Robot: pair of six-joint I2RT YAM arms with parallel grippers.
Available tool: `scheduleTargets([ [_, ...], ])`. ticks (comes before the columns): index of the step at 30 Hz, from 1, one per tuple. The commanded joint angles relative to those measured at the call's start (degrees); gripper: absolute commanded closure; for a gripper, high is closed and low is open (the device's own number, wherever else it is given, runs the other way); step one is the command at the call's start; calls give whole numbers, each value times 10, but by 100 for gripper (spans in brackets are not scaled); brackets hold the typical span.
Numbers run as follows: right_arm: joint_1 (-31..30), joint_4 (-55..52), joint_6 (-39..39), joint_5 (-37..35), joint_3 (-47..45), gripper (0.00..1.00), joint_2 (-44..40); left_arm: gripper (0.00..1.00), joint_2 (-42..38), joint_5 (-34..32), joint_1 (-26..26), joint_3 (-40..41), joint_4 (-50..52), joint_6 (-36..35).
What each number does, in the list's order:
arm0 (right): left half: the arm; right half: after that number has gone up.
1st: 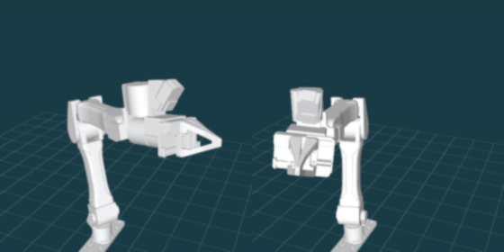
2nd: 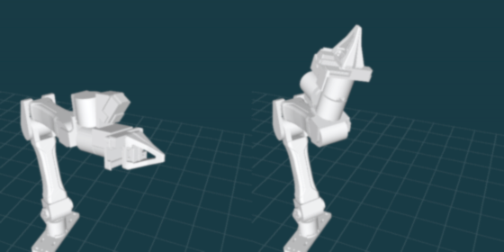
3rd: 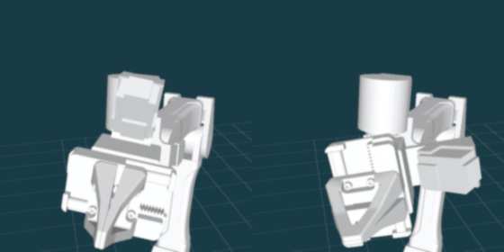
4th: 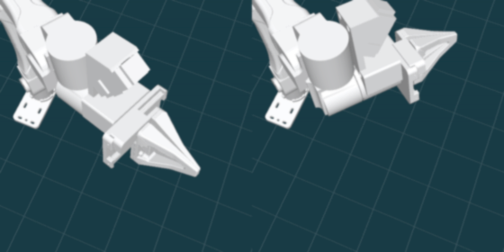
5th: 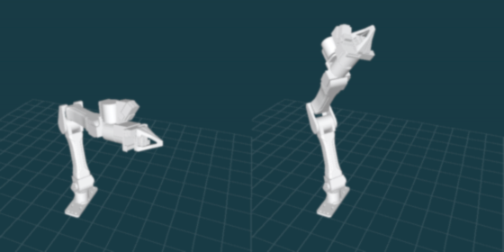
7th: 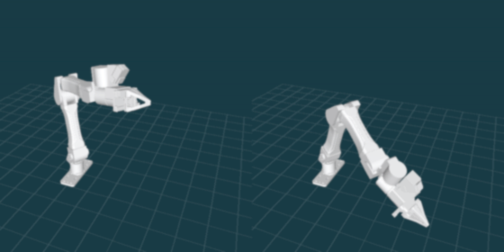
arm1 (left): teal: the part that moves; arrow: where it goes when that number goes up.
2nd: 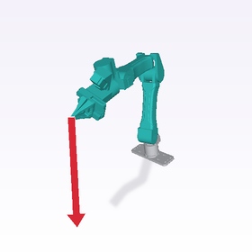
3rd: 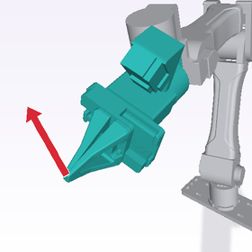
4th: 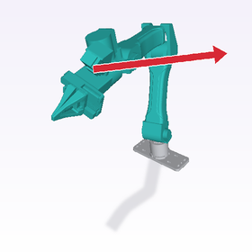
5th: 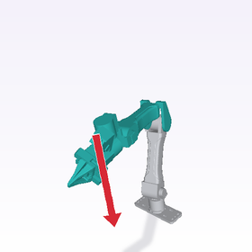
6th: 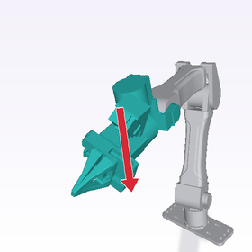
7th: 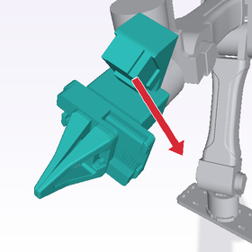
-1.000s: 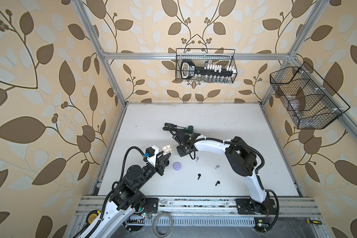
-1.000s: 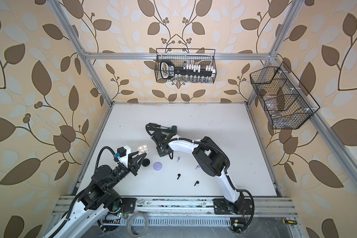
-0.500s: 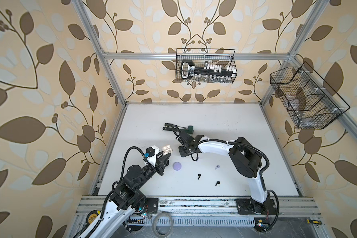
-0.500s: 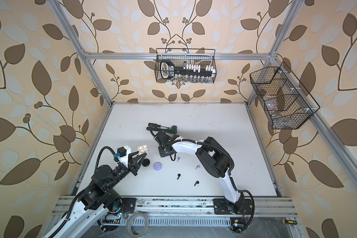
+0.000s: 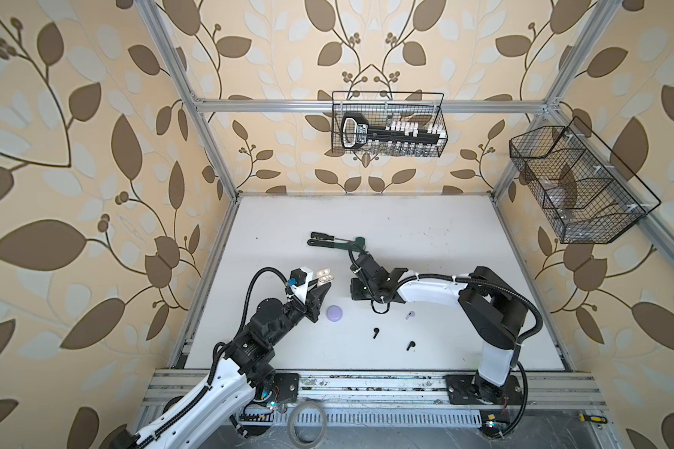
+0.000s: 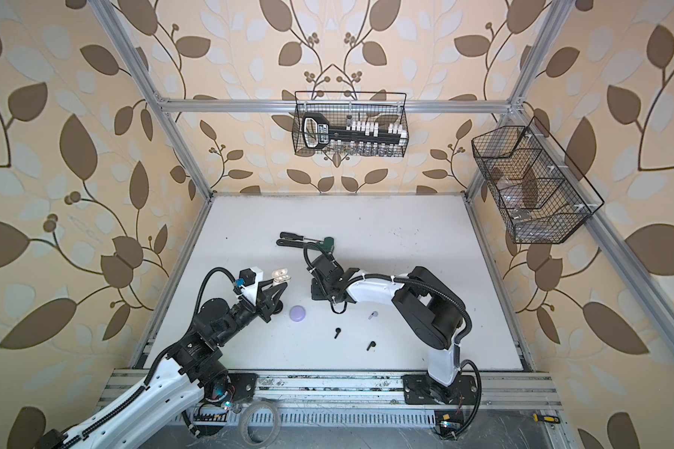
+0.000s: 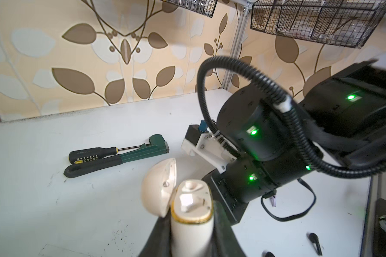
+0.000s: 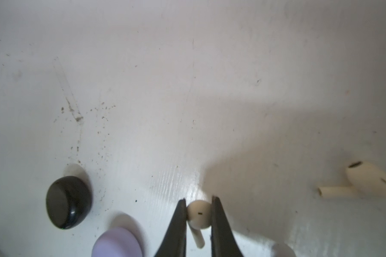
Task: Insert wireless bluetooth earbuds into charging case
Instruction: Pick up the wireless bluetooth earbud from the center of the table.
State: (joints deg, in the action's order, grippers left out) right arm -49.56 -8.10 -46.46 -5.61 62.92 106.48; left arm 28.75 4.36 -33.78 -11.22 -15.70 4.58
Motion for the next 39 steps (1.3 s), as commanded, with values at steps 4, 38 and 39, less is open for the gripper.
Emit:
scheduleTargets([
  [4, 7, 58, -38, -20, -46, 87, -59, 100, 80, -4, -2, 24, -173, -10],
  [38, -36, 213, -185, -125, -223, 91, -308, 100, 442, 78, -14, 70, -633, -22],
  [39, -41, 217, -188, -133, -223, 91, -311, 100, 449, 81, -15, 71, -642, -22],
])
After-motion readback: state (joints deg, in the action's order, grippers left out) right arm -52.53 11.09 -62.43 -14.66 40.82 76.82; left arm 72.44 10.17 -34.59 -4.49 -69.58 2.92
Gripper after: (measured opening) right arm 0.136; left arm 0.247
